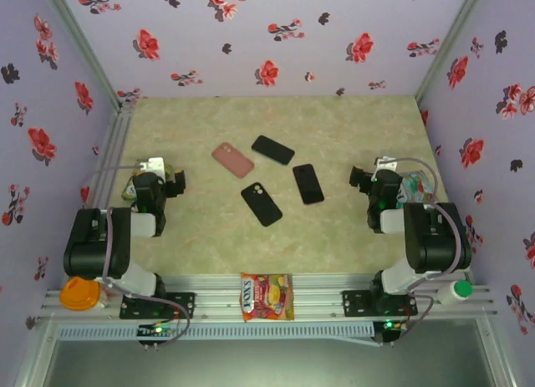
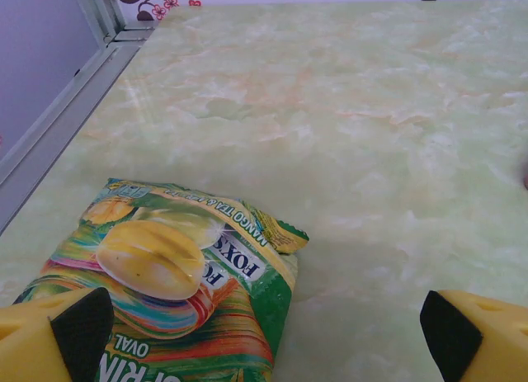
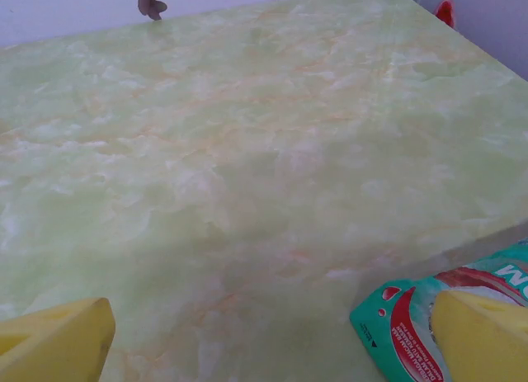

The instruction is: Put the phone into the phone case

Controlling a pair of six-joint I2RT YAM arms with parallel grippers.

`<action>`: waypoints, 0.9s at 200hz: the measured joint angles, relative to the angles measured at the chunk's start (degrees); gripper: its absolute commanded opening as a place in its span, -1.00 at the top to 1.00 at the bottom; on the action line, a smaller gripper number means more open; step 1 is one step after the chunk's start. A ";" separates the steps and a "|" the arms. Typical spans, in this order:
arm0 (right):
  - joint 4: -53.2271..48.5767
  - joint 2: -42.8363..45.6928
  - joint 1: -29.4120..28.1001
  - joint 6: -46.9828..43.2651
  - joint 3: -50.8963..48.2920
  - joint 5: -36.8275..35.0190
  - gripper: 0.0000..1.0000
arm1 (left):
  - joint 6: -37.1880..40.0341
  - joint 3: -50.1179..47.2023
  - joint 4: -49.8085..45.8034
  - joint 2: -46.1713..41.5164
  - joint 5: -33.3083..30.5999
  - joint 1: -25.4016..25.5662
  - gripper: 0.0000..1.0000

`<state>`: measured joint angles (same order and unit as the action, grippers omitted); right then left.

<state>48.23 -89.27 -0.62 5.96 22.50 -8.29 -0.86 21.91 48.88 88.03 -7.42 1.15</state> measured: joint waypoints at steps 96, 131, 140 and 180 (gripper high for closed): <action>0.00 0.00 0.00 -0.02 0.00 0.00 -0.99 | 0.00 0.00 0.00 0.00 -0.02 0.00 -1.00; 0.00 0.00 0.00 0.00 0.00 0.00 -0.99 | 0.00 0.00 0.00 0.00 0.00 0.00 -1.00; 0.00 0.00 0.00 -0.02 0.00 0.00 -0.99 | 0.00 0.00 0.00 0.00 0.00 0.00 -1.00; 0.02 0.00 0.00 -0.07 0.00 0.00 -0.95 | -0.07 0.00 0.02 0.00 -0.02 0.00 -0.69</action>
<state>48.25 -89.27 -0.62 5.89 22.50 -8.29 -0.93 21.91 48.90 88.03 -7.44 1.15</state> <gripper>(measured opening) 0.989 0.941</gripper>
